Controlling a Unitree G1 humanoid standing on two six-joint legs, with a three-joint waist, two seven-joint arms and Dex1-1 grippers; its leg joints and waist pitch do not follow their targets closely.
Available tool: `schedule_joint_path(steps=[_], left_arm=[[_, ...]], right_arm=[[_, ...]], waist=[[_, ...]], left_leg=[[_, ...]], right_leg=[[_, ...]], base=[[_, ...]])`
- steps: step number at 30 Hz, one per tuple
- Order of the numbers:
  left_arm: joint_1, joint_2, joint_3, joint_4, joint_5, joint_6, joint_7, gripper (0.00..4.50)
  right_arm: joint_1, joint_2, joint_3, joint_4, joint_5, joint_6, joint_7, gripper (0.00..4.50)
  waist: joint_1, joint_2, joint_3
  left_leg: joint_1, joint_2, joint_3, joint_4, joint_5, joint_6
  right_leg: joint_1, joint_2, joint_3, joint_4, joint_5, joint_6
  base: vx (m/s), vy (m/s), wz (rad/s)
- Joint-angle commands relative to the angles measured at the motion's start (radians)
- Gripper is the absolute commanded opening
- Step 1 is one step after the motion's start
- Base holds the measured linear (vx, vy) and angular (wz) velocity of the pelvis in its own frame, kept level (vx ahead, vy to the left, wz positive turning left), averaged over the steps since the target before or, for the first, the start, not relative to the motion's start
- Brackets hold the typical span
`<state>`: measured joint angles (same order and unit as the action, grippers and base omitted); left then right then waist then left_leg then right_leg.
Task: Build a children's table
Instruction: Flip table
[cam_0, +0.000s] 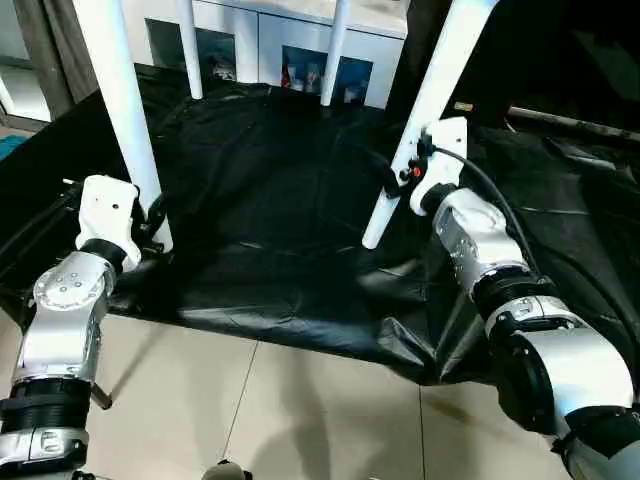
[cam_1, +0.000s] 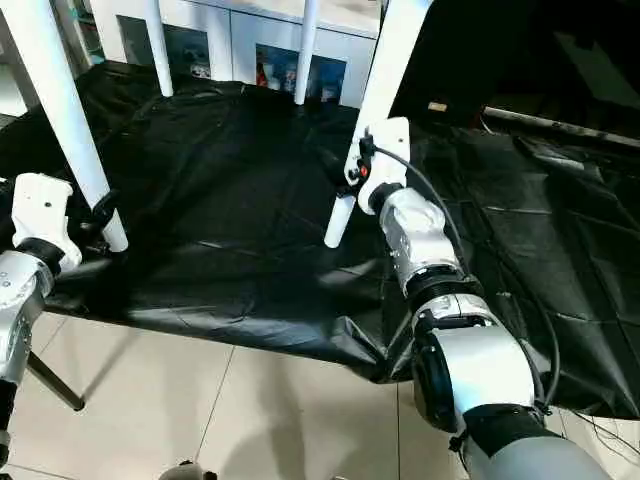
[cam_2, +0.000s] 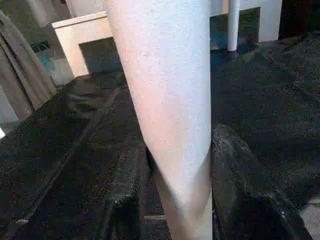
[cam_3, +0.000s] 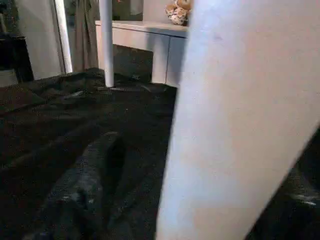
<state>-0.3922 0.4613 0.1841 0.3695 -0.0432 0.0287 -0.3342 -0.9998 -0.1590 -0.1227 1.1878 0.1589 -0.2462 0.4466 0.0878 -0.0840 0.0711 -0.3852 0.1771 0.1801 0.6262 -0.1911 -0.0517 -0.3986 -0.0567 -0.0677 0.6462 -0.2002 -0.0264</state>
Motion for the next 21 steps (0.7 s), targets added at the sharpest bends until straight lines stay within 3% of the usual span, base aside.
schedule_joint_path(steps=[1, 15, 21], left_arm=[[0.019, -0.003, -0.068, -0.01, 0.052, -0.001, -0.017, 1.54], [0.028, -0.011, -0.077, -0.017, 0.045, -0.001, -0.017, 1.54], [0.035, -0.028, -0.089, -0.03, 0.047, 0.001, -0.011, 1.54]], right_arm=[[-0.02, -0.006, -0.015, 0.011, 0.0, -0.011, 0.008, 2.89], [-0.009, 0.0, -0.033, 0.038, -0.009, -0.056, 0.005, 1.75], [0.044, 0.011, -0.046, -0.01, 0.003, -0.11, -0.003, 1.61]], waist=[[-0.009, 0.031, -0.077], [-0.01, 0.029, -0.077], [-0.008, 0.026, -0.077]], left_leg=[[0.032, 0.065, -0.02, -0.085, -0.192, -0.028], [0.031, 0.067, -0.02, -0.086, -0.193, -0.019], [0.031, 0.068, -0.019, -0.086, -0.186, -0.016]], right_leg=[[0.038, -0.096, 0.06, -0.066, -0.091, -0.232], [0.037, -0.096, 0.06, -0.067, -0.109, -0.229], [0.036, -0.097, 0.06, -0.067, -0.109, -0.224]], base=[[0.0, 0.0, 0.0], [0.0, 0.0, 0.0], [0.0, 0.0, 0.0]])
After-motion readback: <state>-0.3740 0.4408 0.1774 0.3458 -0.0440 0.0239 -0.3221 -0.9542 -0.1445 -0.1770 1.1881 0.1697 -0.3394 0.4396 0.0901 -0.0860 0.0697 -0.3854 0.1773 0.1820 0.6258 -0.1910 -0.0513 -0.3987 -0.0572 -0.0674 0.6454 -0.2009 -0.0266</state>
